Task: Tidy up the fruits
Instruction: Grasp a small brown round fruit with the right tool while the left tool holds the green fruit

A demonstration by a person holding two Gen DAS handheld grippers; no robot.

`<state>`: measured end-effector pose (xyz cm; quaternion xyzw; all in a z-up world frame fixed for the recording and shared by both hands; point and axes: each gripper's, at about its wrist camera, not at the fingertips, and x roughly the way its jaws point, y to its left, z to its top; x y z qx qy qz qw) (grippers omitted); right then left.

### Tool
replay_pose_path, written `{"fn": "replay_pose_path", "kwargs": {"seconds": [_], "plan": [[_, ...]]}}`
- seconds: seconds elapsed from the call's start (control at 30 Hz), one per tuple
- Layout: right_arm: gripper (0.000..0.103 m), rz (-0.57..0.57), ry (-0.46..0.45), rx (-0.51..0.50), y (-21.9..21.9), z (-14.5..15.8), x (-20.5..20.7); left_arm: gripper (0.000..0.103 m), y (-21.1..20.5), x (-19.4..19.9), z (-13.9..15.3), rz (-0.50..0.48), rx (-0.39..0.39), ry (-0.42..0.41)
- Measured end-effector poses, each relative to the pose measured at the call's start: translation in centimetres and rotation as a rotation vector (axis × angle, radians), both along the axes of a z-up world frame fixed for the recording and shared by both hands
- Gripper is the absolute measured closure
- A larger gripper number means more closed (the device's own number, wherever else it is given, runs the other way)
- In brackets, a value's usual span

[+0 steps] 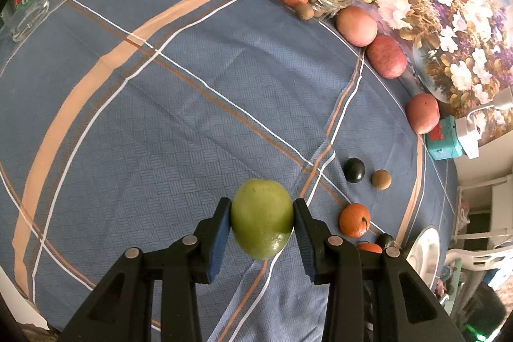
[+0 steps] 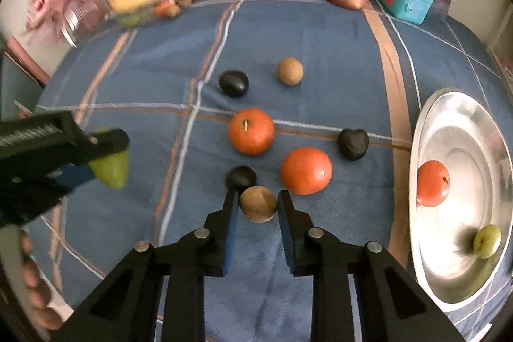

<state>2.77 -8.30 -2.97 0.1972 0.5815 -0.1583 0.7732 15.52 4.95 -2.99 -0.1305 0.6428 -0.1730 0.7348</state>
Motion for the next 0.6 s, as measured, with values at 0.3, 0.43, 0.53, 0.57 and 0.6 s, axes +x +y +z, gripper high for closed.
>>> {"fn": "replay_pose_path", "kwargs": {"seconds": [0.3, 0.43, 0.53, 0.57, 0.6], "plan": [[0.077, -0.084, -0.070, -0.019, -2.5, 2.3, -1.9, 0.062, -1.4, -0.9, 0.3, -0.039, 0.019, -0.024], [0.077, -0.181, -0.080, -0.071, -5.4, 3.2, -4.2, 0.062, -3.1, -1.9, 0.9, -0.091, 0.029, -0.051], [0.077, -0.269, -0.042, -0.143, -8.0, 3.5, -6.3, 0.062, -5.2, -3.2, 1.6, -0.160, 0.038, -0.083], [0.077, -0.298, -0.030, -0.162, -8.8, 3.5, -6.9, 0.062, -5.7, -3.5, 1.8, -0.179, 0.037, -0.090], [0.077, -0.339, -0.025, -0.173, -9.8, 3.6, -7.9, 0.062, -6.5, -4.1, 2.1, -0.210, 0.033, -0.102]]}}
